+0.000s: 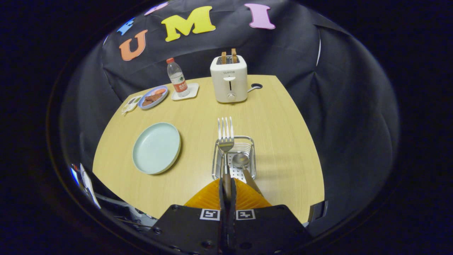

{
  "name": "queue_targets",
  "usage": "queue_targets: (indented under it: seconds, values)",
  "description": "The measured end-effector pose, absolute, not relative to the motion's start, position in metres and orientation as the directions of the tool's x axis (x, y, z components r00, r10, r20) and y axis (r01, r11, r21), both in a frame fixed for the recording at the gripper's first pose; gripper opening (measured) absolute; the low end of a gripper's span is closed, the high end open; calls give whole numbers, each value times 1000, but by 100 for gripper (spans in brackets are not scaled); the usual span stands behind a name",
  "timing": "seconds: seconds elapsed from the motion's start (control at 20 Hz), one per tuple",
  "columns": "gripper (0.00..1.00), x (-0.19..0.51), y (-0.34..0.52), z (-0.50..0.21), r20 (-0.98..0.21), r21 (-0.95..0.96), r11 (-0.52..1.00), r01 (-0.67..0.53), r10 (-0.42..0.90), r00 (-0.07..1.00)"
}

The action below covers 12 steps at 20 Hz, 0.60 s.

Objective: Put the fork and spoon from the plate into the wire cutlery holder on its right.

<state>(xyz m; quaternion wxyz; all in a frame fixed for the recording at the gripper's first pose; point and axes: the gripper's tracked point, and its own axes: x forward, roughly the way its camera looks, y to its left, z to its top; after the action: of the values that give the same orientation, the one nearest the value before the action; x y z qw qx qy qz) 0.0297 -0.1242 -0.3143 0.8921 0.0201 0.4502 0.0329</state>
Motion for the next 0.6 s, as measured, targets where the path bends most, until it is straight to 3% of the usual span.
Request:
queue_targets:
  seconds: [0.05,0.6]
  values:
    - [6,27,-122,-315,-812,73,997,-38,81,577]
    - [9,18,-128,-311,-848,107,992,65,57,527]
